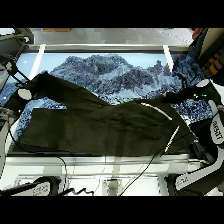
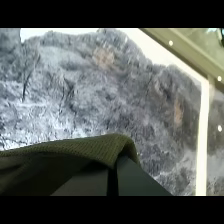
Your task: Fold the clothes and pants, and hang the long-sleeved shirts on hangers.
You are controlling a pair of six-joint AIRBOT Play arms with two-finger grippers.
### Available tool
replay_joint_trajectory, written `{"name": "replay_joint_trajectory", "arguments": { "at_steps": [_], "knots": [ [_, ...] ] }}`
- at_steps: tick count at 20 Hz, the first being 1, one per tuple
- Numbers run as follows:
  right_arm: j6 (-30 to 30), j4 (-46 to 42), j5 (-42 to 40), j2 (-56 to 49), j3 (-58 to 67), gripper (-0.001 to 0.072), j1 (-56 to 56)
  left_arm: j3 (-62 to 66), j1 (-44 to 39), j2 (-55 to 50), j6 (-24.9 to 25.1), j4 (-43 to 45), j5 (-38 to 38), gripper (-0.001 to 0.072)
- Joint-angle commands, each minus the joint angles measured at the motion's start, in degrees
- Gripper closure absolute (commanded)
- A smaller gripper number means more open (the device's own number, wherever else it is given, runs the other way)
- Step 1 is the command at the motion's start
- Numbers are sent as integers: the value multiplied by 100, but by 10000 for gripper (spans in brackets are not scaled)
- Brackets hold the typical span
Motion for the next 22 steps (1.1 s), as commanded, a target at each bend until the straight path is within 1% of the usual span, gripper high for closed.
{"name": "replay_joint_trajectory", "arguments": {
  "at_steps": [1,4,5,6,7,9,11,13,14,16,17,18,19,20,21,22],
  "knots": [
    [-2,-17,216,184,131,675,-468,2,59,111,0,2,-59,692],
    [0,11,529,208,129,675,-804,0,-4,-83,0,2,-166,686],
    [0,11,599,208,129,675,-857,2,-39,-173,2,2,-168,559],
    [-2,4,664,208,129,675,-861,2,-55,-249,2,4,-168,136],
    [-2,-7,686,208,129,675,-861,2,-52,-271,-7,4,-175,3],
    [-2,9,684,208,129,675,-844,2,66,-216,2,11,-269,-1],
    [-2,0,682,208,129,675,-844,2,378,-201,0,85,-612,-1],
    [-2,-2,684,208,129,675,-844,2,811,-223,7,94,-1375,-1],
    [-2,-2,682,208,129,675,-844,2,1023,-260,7,238,-1784,-1],
    [-2,-2,680,208,129,675,-844,2,1300,-350,11,1123,-2487,0],
    [-2,-2,682,208,129,675,-844,2,1373,-404,11,1624,-2754,1],
    [-2,-2,680,208,129,675,-844,2,1392,-461,107,1932,-2929,1],
    [-2,-2,678,208,129,675,-844,2,1390,-525,527,2033,-3053,2],
    [-2,-2,678,208,129,675,-844,2,1329,-610,1130,1991,-3154,2],
    [-2,-2,678,208,129,675,-844,2,1239,-695,1547,1996,-3174,2],
    [-2,0,678,208,129,675,-844,2,1143,-798,1823,1996,-3126,2]
  ]
}}
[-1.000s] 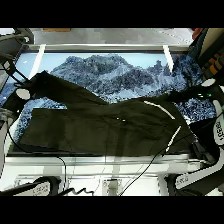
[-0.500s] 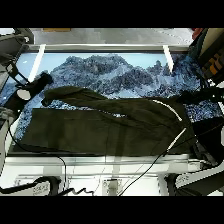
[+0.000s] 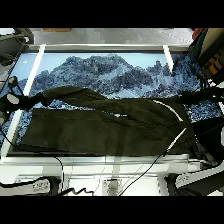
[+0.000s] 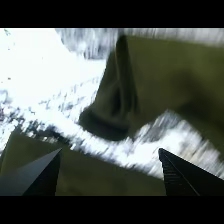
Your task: Fold the clothes and pants, and hang the long-sleeved shirts on hangers.
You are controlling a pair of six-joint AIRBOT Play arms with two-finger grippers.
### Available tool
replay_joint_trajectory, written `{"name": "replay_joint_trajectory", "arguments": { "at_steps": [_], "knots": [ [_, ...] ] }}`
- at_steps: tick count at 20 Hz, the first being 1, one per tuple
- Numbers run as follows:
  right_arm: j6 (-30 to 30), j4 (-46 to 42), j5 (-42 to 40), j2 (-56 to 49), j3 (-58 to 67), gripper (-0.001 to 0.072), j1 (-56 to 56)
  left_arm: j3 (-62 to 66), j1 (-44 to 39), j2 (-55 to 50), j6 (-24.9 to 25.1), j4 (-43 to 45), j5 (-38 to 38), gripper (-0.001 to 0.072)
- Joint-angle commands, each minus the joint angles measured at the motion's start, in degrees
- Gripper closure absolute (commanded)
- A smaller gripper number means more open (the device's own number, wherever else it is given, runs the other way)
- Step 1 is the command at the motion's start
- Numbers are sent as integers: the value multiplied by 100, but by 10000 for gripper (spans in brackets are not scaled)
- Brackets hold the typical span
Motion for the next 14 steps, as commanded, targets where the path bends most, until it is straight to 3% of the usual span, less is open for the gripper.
{"name": "replay_joint_trajectory", "arguments": {
  "at_steps": [1,7,9,11,12,14],
  "knots": [
    [2,0,7,4,7,675,-4,0,-151,-319,1027,376,-192,2],
    [20,4,9,4,7,675,-4,2,-433,-1001,1023,398,1300,19],
    [22,4,9,4,7,675,-4,2,-446,-1132,1023,398,1729,154],
    [24,7,11,4,7,675,-4,7,-444,-1220,1023,398,1827,390],
    [24,7,11,4,7,675,-4,11,-444,-1261,1023,398,1812,464],
    [26,15,13,4,7,675,-4,33,-444,-1228,1019,396,1823,688]
  ]
}}
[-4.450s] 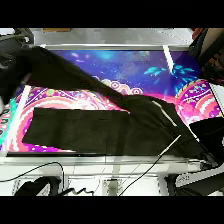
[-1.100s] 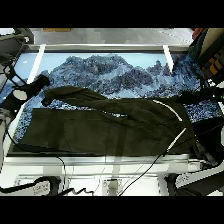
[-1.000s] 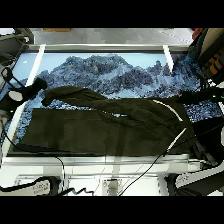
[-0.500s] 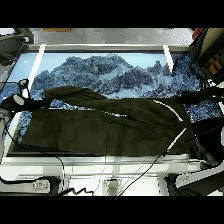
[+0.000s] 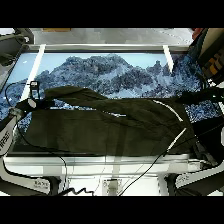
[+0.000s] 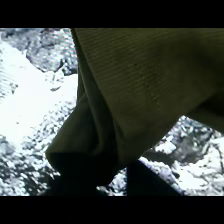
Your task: Fold the clothes and pants, and hang the long-sleeved shirts on hangers.
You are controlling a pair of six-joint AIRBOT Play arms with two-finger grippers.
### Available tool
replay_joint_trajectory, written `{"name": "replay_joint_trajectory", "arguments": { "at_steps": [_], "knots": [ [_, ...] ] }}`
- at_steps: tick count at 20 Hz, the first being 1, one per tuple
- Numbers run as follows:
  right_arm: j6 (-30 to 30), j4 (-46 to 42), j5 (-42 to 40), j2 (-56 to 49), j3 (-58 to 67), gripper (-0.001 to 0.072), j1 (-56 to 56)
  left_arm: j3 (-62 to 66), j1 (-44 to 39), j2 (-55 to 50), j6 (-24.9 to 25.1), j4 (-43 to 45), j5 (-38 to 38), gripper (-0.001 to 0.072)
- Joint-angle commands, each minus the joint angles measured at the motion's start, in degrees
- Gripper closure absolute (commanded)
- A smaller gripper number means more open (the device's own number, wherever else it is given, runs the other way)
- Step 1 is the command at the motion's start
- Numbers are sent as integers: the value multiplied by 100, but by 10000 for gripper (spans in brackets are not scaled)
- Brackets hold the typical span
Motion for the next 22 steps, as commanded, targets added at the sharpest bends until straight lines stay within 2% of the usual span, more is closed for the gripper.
{"name": "replay_joint_trajectory", "arguments": {
  "at_steps": [1,5,6,8,11,13,16,18,20,22],
  "knots": [
    [7,13,15,4,7,675,-4,31,-24,4,9,11,203,691],
    [22,15,22,4,7,675,-4,162,-98,804,-33,-59,81,693],
    [72,15,31,4,7,675,-4,168,-79,1145,-243,-52,-177,694],
    [107,24,109,13,9,675,-9,201,79,1823,-584,-55,-1154,694],
    [105,52,310,94,9,675,-22,448,450,2758,-590,-551,-3069,694],
    [103,48,306,214,9,675,-22,734,741,3309,-531,-1432,-4079,694],
    [96,0,310,356,9,675,-22,1244,1182,3834,-212,-2911,-5082,694],
    [90,-13,308,393,9,675,-22,1366,1519,4059,-192,-3571,-4747,694],
    [87,-24,297,391,9,675,-20,1357,1725,3963,-271,-3434,-3757,694],
    [87,-24,291,391,9,675,-20,1276,1775,3429,-1270,-2583,-3383,694]
  ]
}}
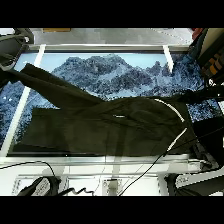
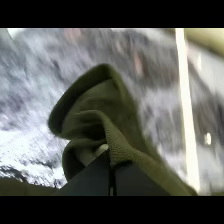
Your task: Fold the clothes and pants, and hang the long-sleeved shirts on hangers.
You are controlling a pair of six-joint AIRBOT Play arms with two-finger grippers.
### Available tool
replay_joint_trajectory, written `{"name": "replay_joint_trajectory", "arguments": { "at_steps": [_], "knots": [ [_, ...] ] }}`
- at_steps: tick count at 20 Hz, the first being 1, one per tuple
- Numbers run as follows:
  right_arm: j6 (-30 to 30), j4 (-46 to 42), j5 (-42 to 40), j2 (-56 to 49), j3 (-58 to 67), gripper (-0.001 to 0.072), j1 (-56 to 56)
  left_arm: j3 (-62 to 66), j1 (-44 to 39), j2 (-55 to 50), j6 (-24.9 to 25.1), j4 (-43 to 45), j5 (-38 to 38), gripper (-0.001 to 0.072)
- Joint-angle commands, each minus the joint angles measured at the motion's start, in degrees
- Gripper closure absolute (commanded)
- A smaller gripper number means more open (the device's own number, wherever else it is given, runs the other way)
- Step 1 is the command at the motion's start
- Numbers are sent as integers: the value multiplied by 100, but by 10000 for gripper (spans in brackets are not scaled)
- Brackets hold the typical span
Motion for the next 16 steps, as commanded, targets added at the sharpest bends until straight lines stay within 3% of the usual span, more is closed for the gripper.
{"name": "replay_joint_trajectory", "arguments": {
  "at_steps": [1,3,5,7,11,13,16],
  "knots": [
    [-7,-13,-7,22,7,675,-2,-72,216,-691,-1270,835,348,693],
    [-7,-13,0,22,7,675,0,-186,212,-1578,-1506,1047,-841,693],
    [-7,-17,2,22,7,675,0,-160,212,-2321,-1128,767,-2107,692],
    [-7,-17,-2,20,7,675,0,-160,210,-2688,-898,560,-2583,693],
    [-11,-17,-4,17,7,674,0,-125,212,-2675,-767,221,-1834,692],
    [-9,-24,-46,17,7,675,0,-81,216,-2643,-656,-699,-999,692],
    [-9,-20,-168,17,7,674,0,-81,155,-2638,-74,-2288,614,691]
  ]
}}
